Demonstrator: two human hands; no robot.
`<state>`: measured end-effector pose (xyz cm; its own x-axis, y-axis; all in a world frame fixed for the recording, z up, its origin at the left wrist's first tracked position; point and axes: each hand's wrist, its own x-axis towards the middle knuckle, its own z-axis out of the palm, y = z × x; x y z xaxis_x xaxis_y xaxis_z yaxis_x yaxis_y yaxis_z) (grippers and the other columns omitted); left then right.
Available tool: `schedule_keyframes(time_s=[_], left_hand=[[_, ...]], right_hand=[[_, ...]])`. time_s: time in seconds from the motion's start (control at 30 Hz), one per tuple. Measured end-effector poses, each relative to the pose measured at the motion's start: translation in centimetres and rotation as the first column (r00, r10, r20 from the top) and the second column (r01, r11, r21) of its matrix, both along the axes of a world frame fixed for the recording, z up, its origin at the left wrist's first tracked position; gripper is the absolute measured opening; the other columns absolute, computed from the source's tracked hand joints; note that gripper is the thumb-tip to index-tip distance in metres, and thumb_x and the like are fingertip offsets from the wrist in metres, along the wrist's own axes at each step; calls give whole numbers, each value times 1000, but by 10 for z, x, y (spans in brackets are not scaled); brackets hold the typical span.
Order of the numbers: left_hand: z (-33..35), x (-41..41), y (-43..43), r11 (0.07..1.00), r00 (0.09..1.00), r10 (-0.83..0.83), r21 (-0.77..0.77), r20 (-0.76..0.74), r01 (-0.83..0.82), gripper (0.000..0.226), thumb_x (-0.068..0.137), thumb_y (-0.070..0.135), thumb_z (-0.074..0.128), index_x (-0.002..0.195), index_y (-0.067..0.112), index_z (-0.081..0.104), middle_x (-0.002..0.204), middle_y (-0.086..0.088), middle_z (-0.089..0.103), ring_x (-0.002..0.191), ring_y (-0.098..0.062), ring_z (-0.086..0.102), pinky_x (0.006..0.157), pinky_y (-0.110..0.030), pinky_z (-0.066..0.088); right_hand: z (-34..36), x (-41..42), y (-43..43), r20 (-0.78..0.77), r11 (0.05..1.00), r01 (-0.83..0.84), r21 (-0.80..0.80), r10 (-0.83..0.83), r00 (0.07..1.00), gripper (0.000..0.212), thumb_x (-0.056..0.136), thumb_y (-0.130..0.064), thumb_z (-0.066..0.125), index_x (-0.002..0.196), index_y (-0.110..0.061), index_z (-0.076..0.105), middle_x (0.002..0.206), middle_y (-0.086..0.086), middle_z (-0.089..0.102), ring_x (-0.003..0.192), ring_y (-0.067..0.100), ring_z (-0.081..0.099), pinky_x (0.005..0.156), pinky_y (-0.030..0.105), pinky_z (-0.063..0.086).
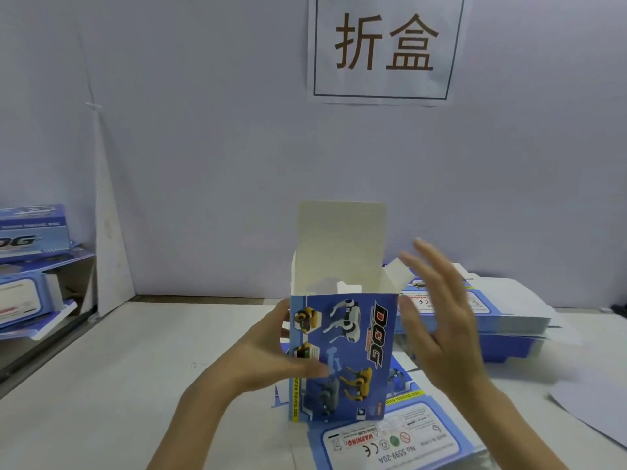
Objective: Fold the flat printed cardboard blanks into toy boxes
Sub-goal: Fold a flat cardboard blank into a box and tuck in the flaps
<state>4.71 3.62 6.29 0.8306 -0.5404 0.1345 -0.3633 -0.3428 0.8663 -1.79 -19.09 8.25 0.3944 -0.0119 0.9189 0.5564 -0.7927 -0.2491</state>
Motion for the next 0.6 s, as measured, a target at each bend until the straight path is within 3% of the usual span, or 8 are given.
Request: schedule_keyframes(time_s=[0.07, 0.13, 0.17, 0.2, 0.27, 0.33, 0.5, 0.6], left_hand=[[8, -3, 5, 998, 998, 33, 55, 56, -36, 100, 51, 70, 75, 135, 58, 22, 148, 17, 38, 134, -10, 40, 104, -35, 44], [20, -6, 11, 988, 977, 131, -108, 167, -114, 118, 47, 93, 54, 144, 57, -4, 157, 19, 16, 142, -5, 24, 111, -34, 32], [27, -9, 13, 969, 954, 172, -218, 245, -118, 113, 50, 97, 44, 143, 58, -9, 157, 24, 11, 143, 1, 20, 111, -32, 28], [32, -12, 14, 956, 918, 198, -276, 345, -102, 102, 58, 96, 35, 143, 59, -7, 156, 29, 9, 142, 6, 16, 110, -29, 24], [37, -18, 14, 970, 812, 205, -224, 547, -95, 77, 75, 89, 21, 145, 58, 6, 152, 39, 9, 142, 9, 10, 110, -26, 17], [36, -19, 11, 981, 743, 190, -157, 641, -116, 67, 83, 83, 13, 143, 56, 24, 150, 37, 19, 142, 10, 11, 108, -23, 16], [19, -13, 1, 961, 724, 260, -242, 639, -131, 59, 87, 77, 13, 128, 44, 38, 141, 23, 42, 134, 4, 37, 111, -35, 37], [8, -11, -7, 935, 744, 286, -348, 604, -76, 54, 87, 75, 30, 128, 42, 41, 141, 28, 41, 132, -3, 43, 102, -36, 47]], right_hand=[[8, 4, 2, -148, 984, -50, -172, 24, 989, 35, 93, -32, 45, 116, -15, 65, 125, -9, 58, 132, 13, 39, 110, 26, 30], [10, 5, 2, -204, 980, -84, -182, 45, 978, 34, 91, -38, 47, 99, -14, 69, 100, -11, 66, 116, 12, 46, 99, 24, 36], [10, 4, 1, -188, 980, -88, -180, 53, 981, 33, 90, -38, 49, 94, -13, 70, 91, -8, 68, 107, 11, 46, 94, 20, 37], [9, 2, 0, -158, 978, -83, -190, 53, 986, 31, 89, -37, 52, 91, -12, 70, 85, -6, 69, 101, 10, 46, 90, 15, 36], [6, 0, -2, -102, 974, -54, -221, 32, 994, 29, 87, -36, 55, 90, -12, 72, 81, -5, 69, 98, 11, 46, 89, 11, 35], [3, -1, -4, -80, 971, -40, -235, 22, 997, 30, 88, -35, 55, 92, -11, 72, 83, -5, 70, 99, 11, 48, 90, 10, 36], [-5, 2, -3, -98, 978, -20, -208, -1, 995, 27, 90, -32, 57, 101, -11, 70, 100, -5, 69, 109, 14, 53, 91, 22, 44], [-9, 4, 0, -53, 983, -16, -182, 6, 999, 36, 94, -38, 50, 102, -9, 70, 102, -4, 69, 108, 11, 53, 97, 12, 37]])
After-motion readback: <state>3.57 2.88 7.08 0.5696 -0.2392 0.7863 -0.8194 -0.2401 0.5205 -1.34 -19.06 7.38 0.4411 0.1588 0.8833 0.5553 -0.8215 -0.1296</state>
